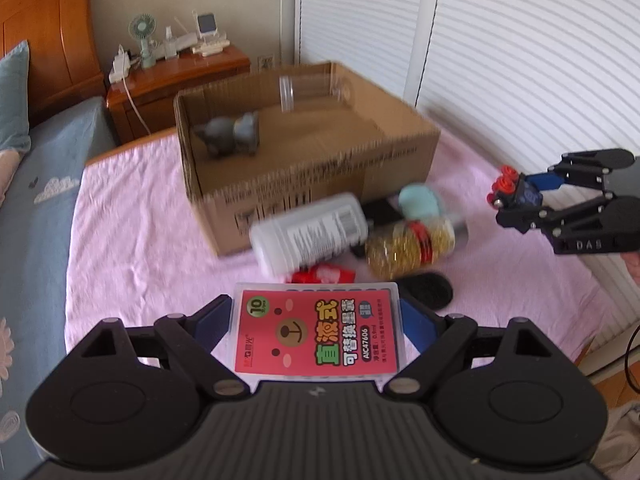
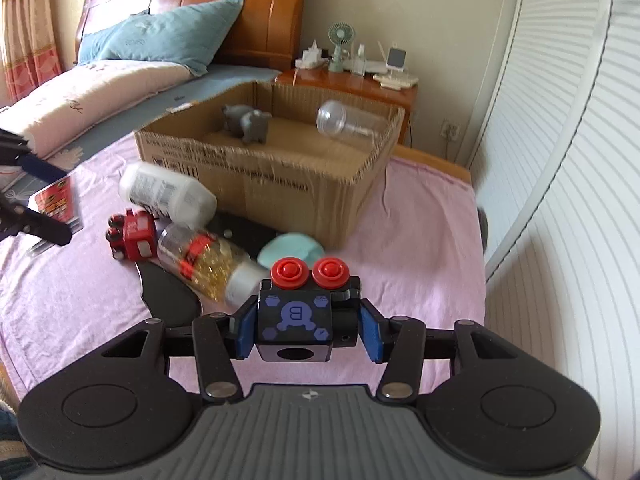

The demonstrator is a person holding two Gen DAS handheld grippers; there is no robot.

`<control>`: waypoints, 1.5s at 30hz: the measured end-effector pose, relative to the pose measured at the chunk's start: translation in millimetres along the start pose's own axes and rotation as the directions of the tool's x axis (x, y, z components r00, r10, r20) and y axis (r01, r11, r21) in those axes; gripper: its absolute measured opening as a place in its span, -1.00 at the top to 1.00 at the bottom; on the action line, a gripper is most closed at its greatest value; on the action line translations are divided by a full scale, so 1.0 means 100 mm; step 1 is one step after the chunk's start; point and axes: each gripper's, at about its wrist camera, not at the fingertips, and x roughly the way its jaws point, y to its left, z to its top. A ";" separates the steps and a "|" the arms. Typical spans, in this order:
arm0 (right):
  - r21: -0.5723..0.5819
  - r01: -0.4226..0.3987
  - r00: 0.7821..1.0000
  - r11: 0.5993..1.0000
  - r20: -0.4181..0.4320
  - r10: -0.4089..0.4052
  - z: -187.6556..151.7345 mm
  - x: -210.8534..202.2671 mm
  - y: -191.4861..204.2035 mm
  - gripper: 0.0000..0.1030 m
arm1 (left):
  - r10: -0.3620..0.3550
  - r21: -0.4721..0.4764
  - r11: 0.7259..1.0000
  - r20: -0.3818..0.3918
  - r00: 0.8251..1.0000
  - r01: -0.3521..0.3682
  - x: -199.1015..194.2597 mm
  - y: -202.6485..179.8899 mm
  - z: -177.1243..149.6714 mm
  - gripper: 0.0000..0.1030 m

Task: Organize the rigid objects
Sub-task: 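Carry the card pack and cube toy over the box and release both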

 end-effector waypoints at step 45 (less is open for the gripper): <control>0.053 -0.018 0.999 0.998 0.036 0.016 1.40 0.81 -0.07 -0.09 | 0.123 -0.059 0.991 0.104 0.987 -0.117 -0.05 0.14 0.34 -0.91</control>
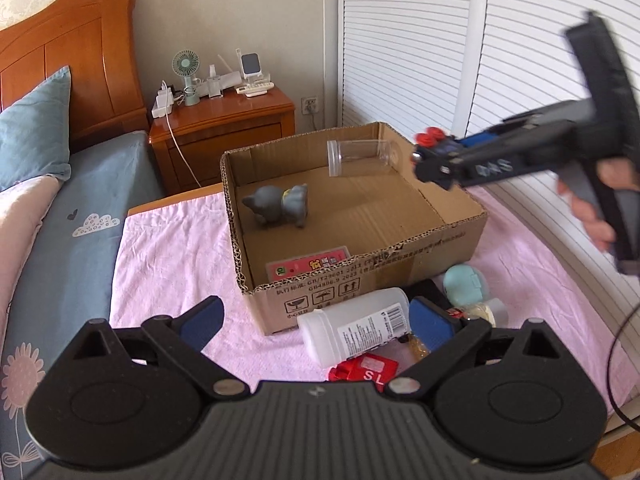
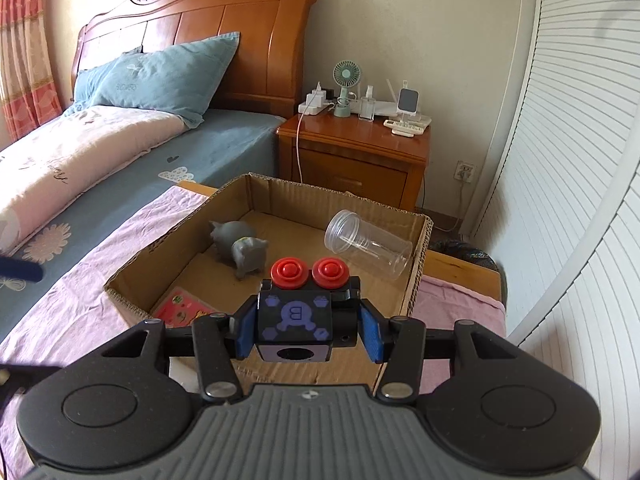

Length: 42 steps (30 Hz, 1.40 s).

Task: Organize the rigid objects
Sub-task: 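Carry the card pack and cube toy over the box and release both, then move both grippers back toward the remaining objects on the sheet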

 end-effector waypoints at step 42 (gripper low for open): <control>0.109 0.146 0.983 0.983 -0.129 -0.131 -0.79 -0.29 0.58 -1.00 | 0.072 -0.124 0.990 0.005 0.997 -0.071 -0.21 0.17 -0.54 -0.99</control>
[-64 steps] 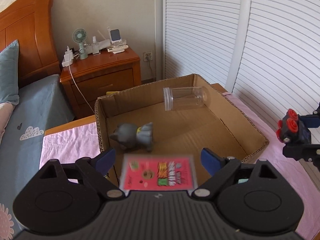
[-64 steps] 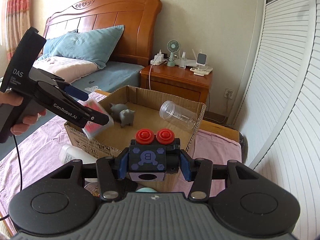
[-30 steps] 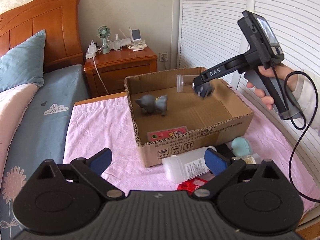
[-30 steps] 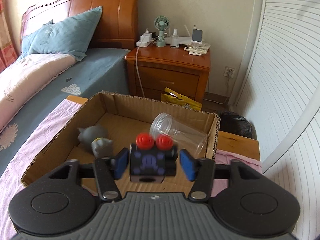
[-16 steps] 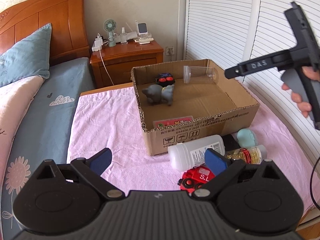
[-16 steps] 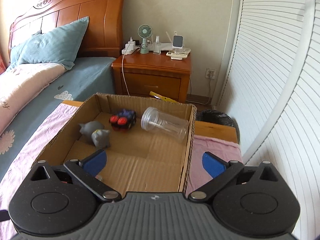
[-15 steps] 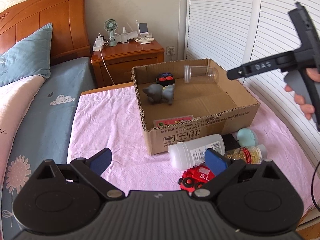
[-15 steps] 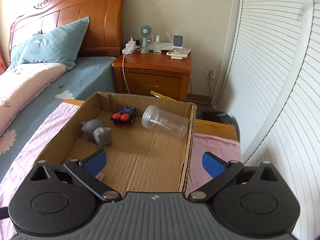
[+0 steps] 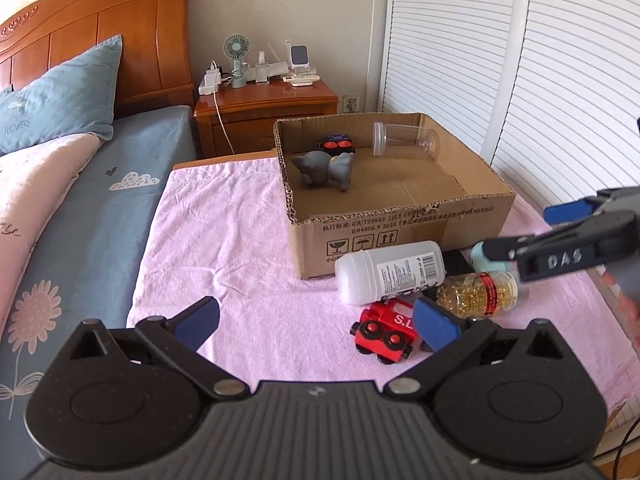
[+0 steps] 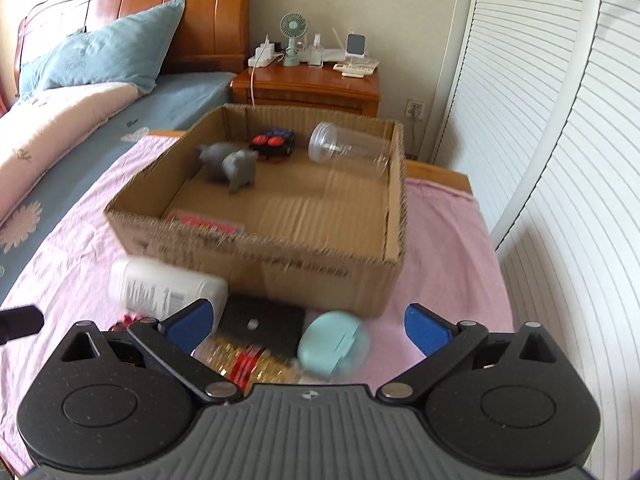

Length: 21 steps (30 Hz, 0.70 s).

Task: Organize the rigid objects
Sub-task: 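Move both grippers back toward the remaining objects on the sheet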

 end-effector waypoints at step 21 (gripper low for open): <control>0.031 0.087 0.993 0.996 -0.076 -0.085 -0.38 0.27 0.21 -1.00 | -0.024 0.036 0.999 -0.047 0.999 0.025 0.16 -0.04 -0.25 -0.99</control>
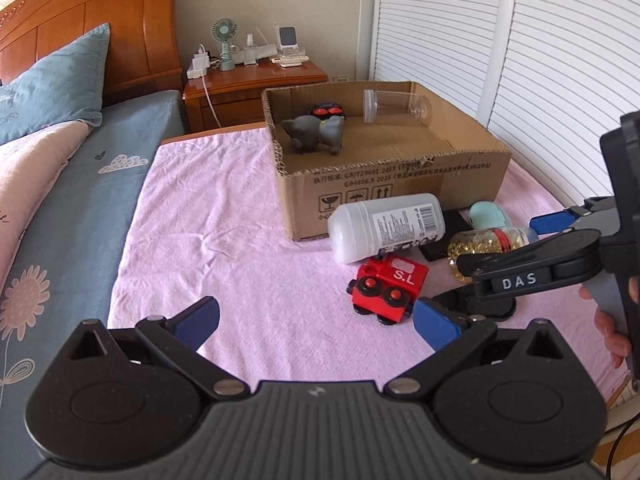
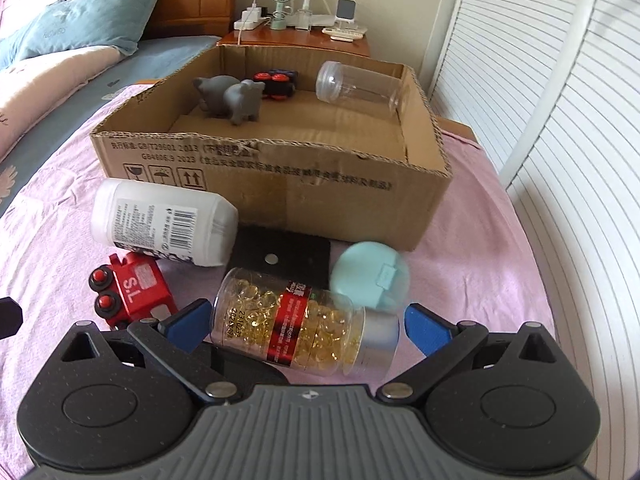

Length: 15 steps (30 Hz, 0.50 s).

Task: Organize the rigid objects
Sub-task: 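Move both grippers back toward the remaining objects on the sheet, then grasp the red S.L train with the left gripper while the right gripper approaches the gold capsule jar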

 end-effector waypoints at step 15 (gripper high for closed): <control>0.103 -0.016 0.998 0.995 -0.056 0.022 -0.33 0.13 -0.45 -1.00 | -0.110 0.033 0.993 -0.047 0.993 0.112 0.49 -0.18 0.01 -0.99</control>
